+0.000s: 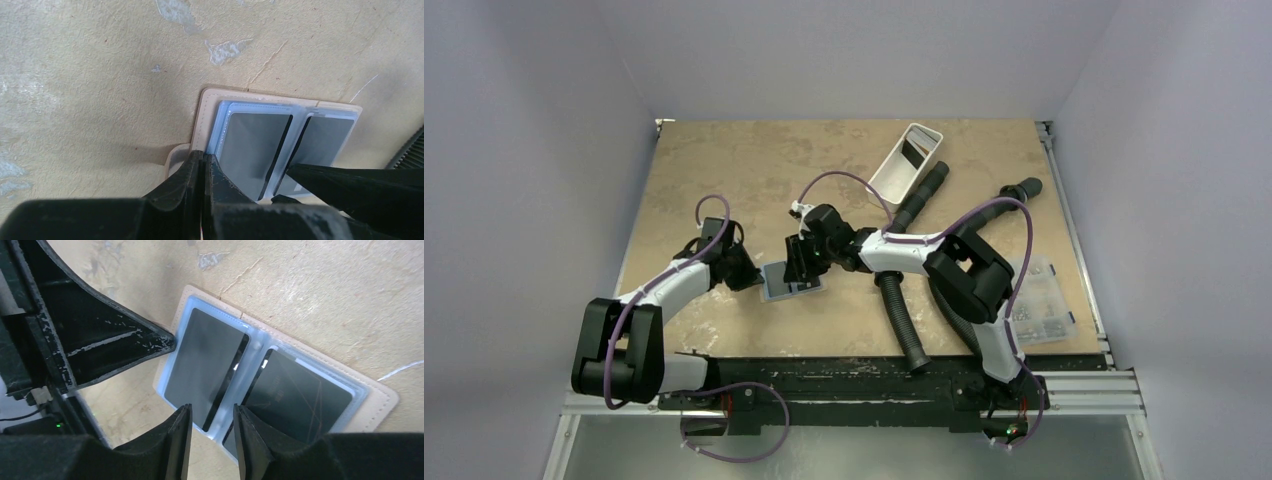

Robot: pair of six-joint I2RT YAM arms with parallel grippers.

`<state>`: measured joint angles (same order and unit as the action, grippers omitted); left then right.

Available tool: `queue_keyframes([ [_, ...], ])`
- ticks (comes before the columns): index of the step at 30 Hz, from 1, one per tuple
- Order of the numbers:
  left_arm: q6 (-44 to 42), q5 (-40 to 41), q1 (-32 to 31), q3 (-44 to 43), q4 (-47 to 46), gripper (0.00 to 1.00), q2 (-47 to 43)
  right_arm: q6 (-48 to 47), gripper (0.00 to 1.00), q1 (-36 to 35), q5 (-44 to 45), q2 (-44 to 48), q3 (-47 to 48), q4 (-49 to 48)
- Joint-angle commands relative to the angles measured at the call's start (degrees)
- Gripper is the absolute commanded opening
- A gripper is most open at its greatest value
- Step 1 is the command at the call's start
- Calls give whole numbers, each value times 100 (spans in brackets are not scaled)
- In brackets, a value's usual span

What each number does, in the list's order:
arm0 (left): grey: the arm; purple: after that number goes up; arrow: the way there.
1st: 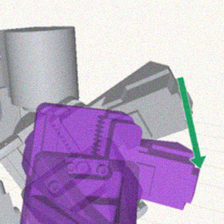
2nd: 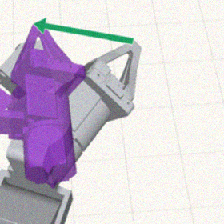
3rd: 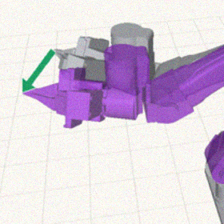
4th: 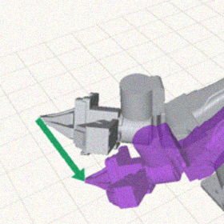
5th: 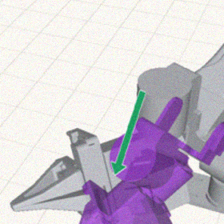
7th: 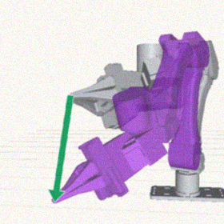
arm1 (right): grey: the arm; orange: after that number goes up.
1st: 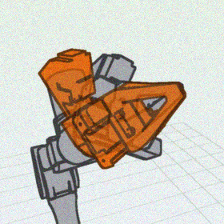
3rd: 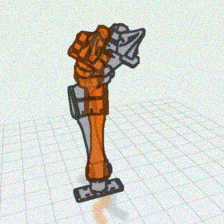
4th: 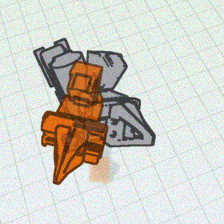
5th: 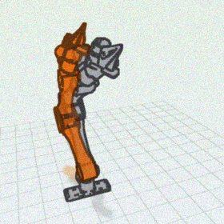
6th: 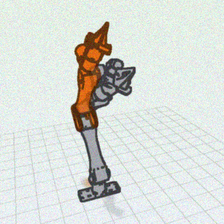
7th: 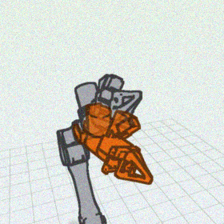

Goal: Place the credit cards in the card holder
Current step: Insert the credit card into the card holder.

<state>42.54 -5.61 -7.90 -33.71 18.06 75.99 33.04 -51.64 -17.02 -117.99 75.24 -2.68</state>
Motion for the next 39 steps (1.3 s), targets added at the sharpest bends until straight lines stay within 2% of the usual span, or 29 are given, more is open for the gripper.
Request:
queue_keyframes([
  [1, 46, 20, -27, 189, 215, 0, -69, -804, 38, -127, 581, 234, 393, 644],
  [3, 48, 16, -26, 196, 219, 0, -88, -738, 28, -148, 377, 139, 470, 515],
  [4, 48, 16, -25, 203, 213, 0, -99, -694, 19, -160, 330, 85, 539, 486],
  [7, 53, 31, -27, 207, 219, 0, -142, -641, 9, -188, 369, 66, 586, 434],
  [17, 71, 40, -26, 107, 295, 0, -260, -540, 0, -198, 429, -290, 634, 437],
  [25, 92, -38, -24, -162, 535, 1, -441, -277, 0, -198, 670, -463, 336, 459],
  [33, 247, -510, -22, -159, 297, 18, -541, -232, 0, -189, 660, -493, 214, 396],
  [37, 274, -523, -21, -96, 108, 37, -629, -236, 0, -189, 635, -492, 194, 352],
  [39, 292, -514, -19, -67, 25, 40, -631, -236, 0, -189, 615, -488, 193, 339],
])
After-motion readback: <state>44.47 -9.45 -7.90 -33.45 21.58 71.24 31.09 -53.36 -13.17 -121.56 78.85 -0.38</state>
